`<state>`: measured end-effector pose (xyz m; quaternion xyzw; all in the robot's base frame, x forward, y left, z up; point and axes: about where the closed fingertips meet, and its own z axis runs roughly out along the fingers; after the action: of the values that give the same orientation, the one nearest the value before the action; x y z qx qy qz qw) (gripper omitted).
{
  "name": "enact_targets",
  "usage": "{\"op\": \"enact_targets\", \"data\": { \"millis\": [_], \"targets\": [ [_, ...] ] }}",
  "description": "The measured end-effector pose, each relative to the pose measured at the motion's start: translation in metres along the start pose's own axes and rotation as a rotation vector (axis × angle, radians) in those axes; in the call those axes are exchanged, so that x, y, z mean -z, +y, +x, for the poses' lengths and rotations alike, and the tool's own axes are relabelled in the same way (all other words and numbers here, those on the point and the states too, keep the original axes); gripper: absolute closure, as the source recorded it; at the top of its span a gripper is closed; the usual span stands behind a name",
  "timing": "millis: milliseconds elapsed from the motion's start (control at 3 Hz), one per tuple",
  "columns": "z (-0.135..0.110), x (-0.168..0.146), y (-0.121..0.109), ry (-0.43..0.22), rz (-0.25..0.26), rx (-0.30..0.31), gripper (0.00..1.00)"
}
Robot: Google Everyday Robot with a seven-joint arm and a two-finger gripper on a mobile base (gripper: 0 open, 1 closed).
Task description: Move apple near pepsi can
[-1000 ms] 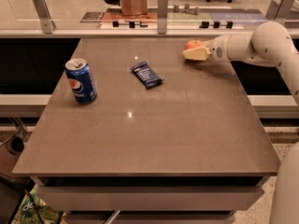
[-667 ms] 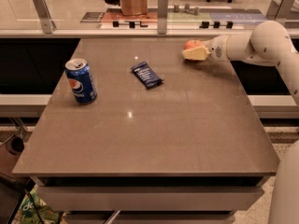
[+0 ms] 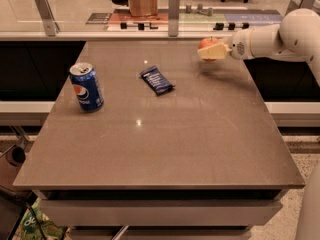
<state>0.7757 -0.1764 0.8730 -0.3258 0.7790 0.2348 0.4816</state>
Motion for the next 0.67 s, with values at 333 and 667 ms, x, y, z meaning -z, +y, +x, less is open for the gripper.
{"op": "enact_targets", "data": {
  "millis": [333,667],
  "targets": [
    [-0.014,0.015,0.021,0.004,-0.006,0.026,1.00],
    [-0.023,0.024,0.050,0.005,0.010,0.059,1.00]
  ]
}}
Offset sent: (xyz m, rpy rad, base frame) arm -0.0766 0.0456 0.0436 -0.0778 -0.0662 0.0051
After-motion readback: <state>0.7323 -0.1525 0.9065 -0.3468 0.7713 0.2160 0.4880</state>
